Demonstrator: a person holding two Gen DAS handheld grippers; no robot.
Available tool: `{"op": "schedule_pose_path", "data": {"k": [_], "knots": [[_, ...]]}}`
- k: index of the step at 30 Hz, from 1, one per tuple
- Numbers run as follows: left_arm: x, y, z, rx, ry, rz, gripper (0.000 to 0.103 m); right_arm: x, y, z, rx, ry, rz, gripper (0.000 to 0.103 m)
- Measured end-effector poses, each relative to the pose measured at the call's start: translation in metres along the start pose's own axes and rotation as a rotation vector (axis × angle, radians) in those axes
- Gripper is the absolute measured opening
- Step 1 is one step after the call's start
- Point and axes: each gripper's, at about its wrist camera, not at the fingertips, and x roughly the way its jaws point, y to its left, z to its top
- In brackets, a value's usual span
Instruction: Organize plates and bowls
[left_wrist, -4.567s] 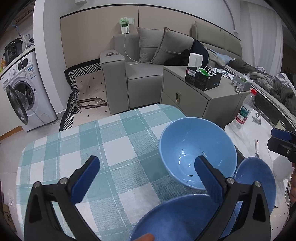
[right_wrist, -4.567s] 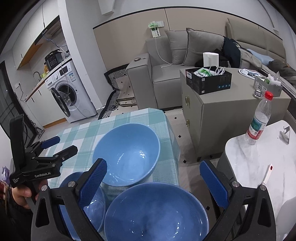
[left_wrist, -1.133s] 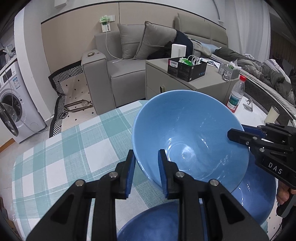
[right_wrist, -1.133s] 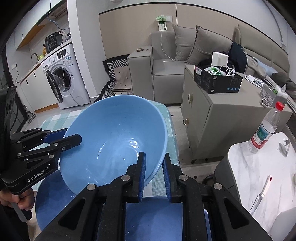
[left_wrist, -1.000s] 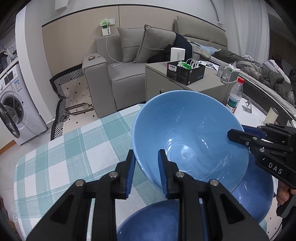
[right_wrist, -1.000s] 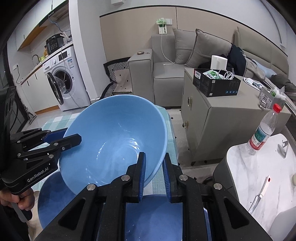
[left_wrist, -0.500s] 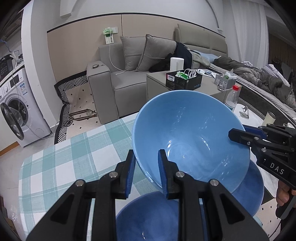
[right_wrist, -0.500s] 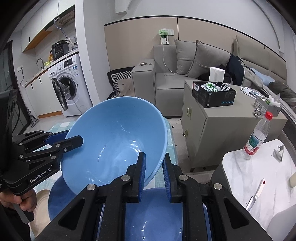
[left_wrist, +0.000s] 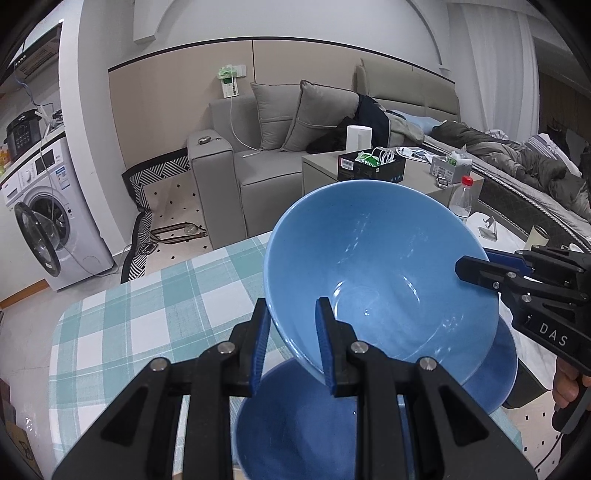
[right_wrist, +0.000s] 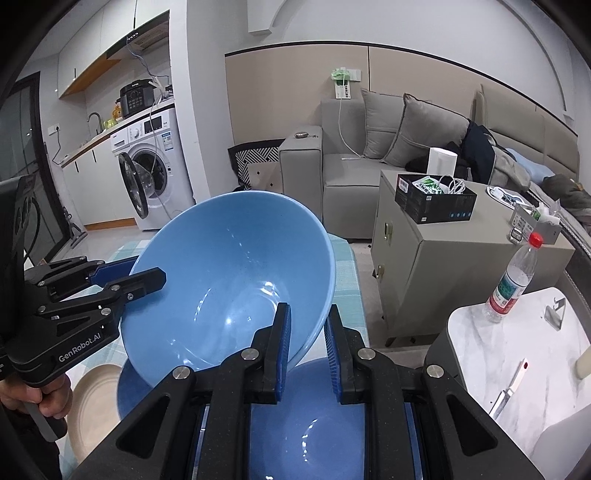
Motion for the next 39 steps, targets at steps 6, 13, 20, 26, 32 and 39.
{"op": "schedule_pose_path", "data": {"k": [6,13,20,26,32,39], "knots": [[-0.014,0.006,-0.007,-0.017,-0.010,0.018,0.023,-0.009,0.013,-0.004,-0.017,-0.008,0.017,0.018],[-0.025,0.010,-0.018,-0.023,-0.013,0.043,0.023,-0.013,0.024,-0.010,-0.022,-0.001,0.048,0.019],[-0.034,0.013,-0.028,-0.028,-0.012,0.054,0.023,-0.016,0.031,-0.017,-0.029,0.000,0.071,0.019],[-0.038,0.017,-0.036,-0.035,-0.005,0.057,0.023,-0.016,0.035,-0.021,-0.039,0.006,0.086,0.019],[-0.039,0.019,-0.043,-0.041,0.007,0.065,0.023,-0.011,0.042,-0.026,-0.050,0.028,0.093,0.019],[-0.039,0.023,-0.054,-0.052,0.023,0.059,0.023,-0.006,0.046,-0.029,-0.067,0.053,0.099,0.019]]}}
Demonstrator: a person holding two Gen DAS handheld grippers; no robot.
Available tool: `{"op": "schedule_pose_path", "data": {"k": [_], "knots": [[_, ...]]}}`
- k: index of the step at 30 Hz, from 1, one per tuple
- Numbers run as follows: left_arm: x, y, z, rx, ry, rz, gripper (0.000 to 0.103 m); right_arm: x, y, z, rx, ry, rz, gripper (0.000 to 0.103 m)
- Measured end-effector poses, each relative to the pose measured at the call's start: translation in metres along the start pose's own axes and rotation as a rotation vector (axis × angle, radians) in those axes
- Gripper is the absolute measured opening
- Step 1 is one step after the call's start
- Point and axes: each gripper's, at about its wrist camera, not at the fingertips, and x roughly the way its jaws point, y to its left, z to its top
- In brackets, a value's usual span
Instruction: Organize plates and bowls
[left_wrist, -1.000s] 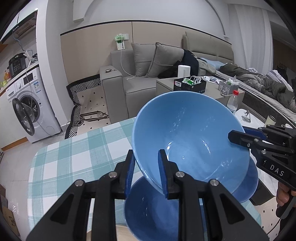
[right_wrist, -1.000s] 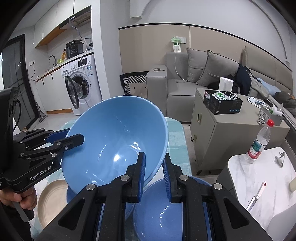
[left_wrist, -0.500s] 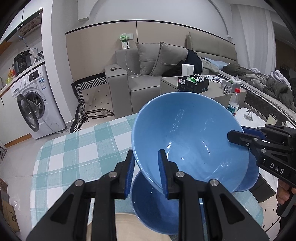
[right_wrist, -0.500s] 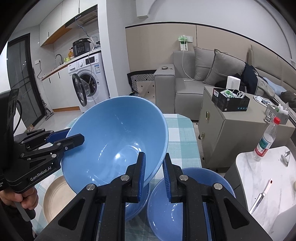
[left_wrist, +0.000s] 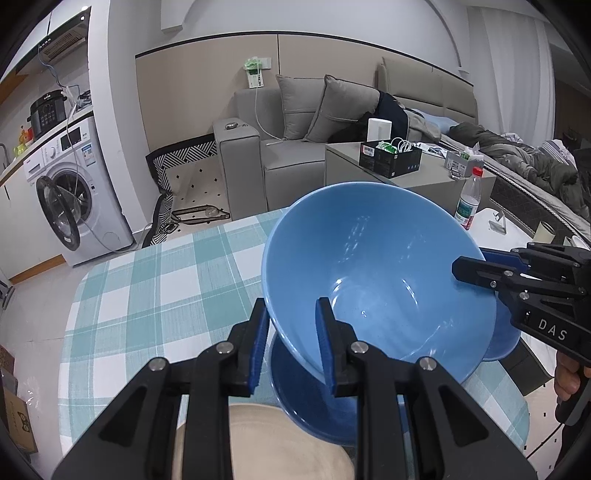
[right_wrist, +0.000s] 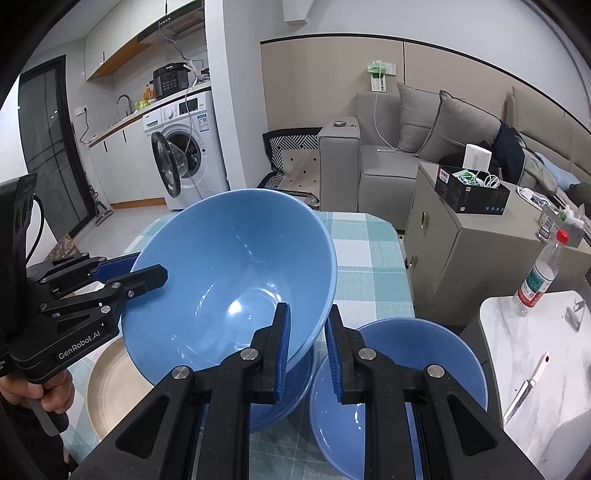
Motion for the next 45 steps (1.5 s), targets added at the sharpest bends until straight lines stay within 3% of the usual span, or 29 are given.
{"op": "schedule_pose_path", "data": {"k": [30,45], "knots": [[0.012,0.006,-0.032,-0.012,0.076,0.015,0.024,0.029,0.022,-0.025,-0.062,0.104,-0.012,0.021],[0.020,0.005,-0.040,-0.001,0.105,0.027,0.024,0.042,0.032,-0.035,-0.111,0.144,-0.062,0.021]]}}
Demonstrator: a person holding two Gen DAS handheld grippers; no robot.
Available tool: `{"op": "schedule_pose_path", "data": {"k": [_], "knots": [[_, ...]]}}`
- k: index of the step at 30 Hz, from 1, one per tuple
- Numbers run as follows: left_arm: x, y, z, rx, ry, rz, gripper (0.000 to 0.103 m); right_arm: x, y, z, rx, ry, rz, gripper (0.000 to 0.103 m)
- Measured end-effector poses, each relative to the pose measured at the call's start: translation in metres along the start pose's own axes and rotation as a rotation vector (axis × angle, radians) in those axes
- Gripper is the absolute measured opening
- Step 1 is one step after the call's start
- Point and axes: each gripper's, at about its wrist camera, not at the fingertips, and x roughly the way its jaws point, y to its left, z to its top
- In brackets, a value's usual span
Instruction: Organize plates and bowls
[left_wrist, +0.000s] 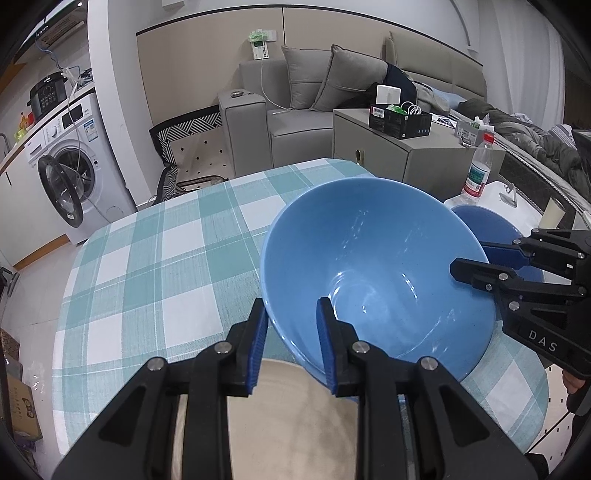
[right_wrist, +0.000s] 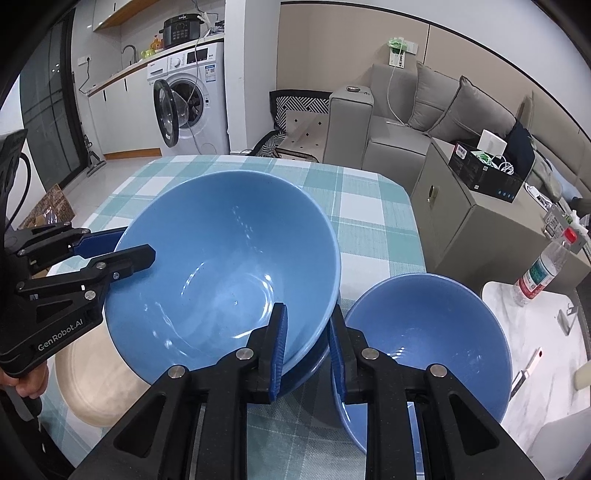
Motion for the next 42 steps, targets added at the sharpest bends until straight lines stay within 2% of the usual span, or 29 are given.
{"op": "schedule_pose_path", "data": {"k": [20,26,28,31,34,37,39,40,41,42], "knots": [[0.008,-0.005,-0.007,0.034,0.041,0.004,0.030,0.005,0.013,-0.009,-0.072,0.013,-0.066,0.028],[0.009,-0.005,-0.008,0.027,0.051,-0.011,0.031,0.005,0.013,-0.009,-0.072,0.012,-0.060,0.037],[0.007,-0.004,-0.009,0.023,0.043,-0.018,0.033,0.004,0.011,-0.009,-0.063,0.001,-0.050,0.043],[0.002,-0.003,-0.007,0.023,0.024,-0.030,0.046,-0.006,0.008,-0.008,-0.050,-0.044,-0.017,0.049],[-0.001,-0.003,-0.006,0.015,0.015,-0.029,0.054,-0.014,0.004,-0.007,-0.033,-0.072,0.004,0.056],[-0.004,-0.002,-0.007,0.013,0.004,-0.054,0.055,-0.025,-0.002,-0.010,0.002,-0.114,0.062,0.079],[-0.005,-0.001,-0.007,0.004,0.001,-0.056,0.068,-0.033,-0.008,-0.012,0.039,-0.150,0.076,0.084],[-0.007,-0.001,-0.007,-0.006,-0.006,-0.056,0.081,-0.036,-0.009,-0.012,0.053,-0.157,0.077,0.086],[-0.009,0.000,-0.007,-0.018,-0.016,-0.058,0.088,-0.038,-0.011,-0.013,0.066,-0.161,0.076,0.090],[-0.011,0.000,-0.006,-0.025,-0.025,-0.067,0.090,-0.042,-0.012,-0.013,0.078,-0.170,0.072,0.096]]}}
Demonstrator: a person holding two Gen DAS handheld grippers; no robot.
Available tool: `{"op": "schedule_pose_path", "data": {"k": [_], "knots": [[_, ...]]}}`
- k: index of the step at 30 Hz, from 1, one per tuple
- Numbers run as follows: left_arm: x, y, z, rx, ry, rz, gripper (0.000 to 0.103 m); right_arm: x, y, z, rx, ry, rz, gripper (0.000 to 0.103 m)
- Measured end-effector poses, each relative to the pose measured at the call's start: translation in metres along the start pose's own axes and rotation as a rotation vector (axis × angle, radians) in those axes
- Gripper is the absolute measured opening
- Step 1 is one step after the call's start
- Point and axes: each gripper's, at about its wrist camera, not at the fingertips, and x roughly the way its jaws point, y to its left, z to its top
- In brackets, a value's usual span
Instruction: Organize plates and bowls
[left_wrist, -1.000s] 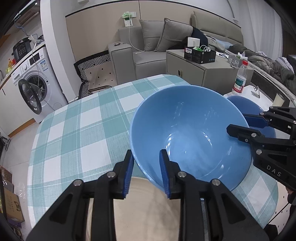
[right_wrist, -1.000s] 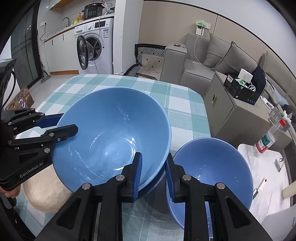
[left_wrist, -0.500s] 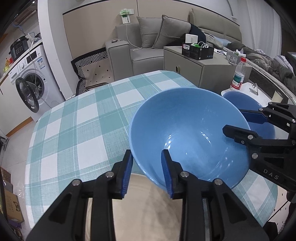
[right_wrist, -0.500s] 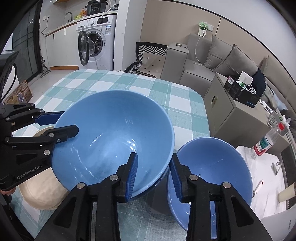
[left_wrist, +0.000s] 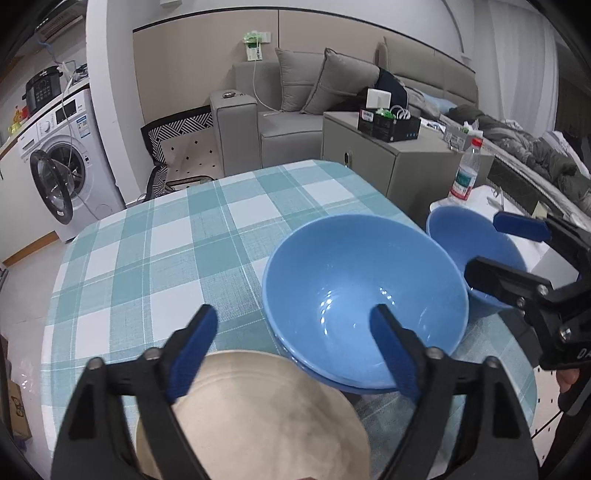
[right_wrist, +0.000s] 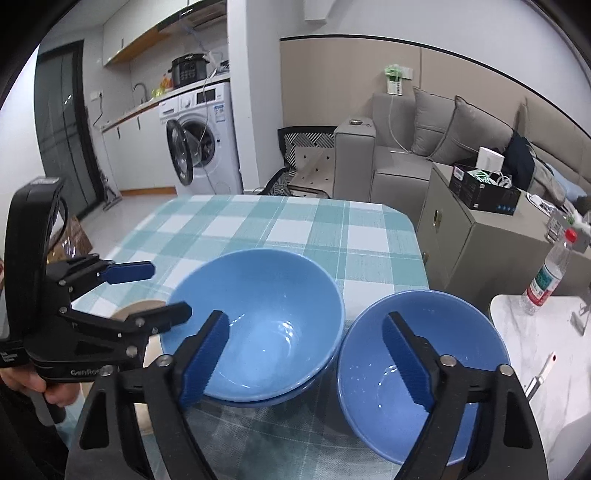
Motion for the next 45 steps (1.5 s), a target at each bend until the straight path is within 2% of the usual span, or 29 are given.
{"op": "schedule_pose_path", "data": {"k": [3,7,14,27,33,42,45], "knots": [[-0.006,0.001,0.001,-0.014,-0.025,-0.031,0.092,-0.009,-0.002,0.000,0.021,-0.022,-0.003,0.102],[-0.011,-0.001,0.004,-0.024,-0.050,-0.025,0.103,-0.019,-0.006,0.000,0.042,-0.032,-0.005,0.102],[-0.018,-0.011,0.004,-0.023,-0.068,-0.071,0.103,-0.048,-0.018,-0.004,0.081,-0.097,-0.010,0.102],[-0.029,-0.051,0.003,0.025,-0.093,-0.075,0.103,-0.082,-0.063,-0.013,0.140,-0.153,-0.126,0.102],[-0.028,-0.070,0.006,0.033,-0.087,-0.097,0.103,-0.079,-0.078,-0.017,0.144,-0.129,-0.186,0.102],[-0.018,-0.105,0.001,0.093,-0.053,-0.088,0.103,-0.073,-0.101,-0.022,0.181,-0.112,-0.238,0.102],[-0.017,-0.115,0.000,0.111,-0.049,-0.135,0.103,-0.070,-0.107,-0.023,0.192,-0.104,-0.251,0.102]]}}
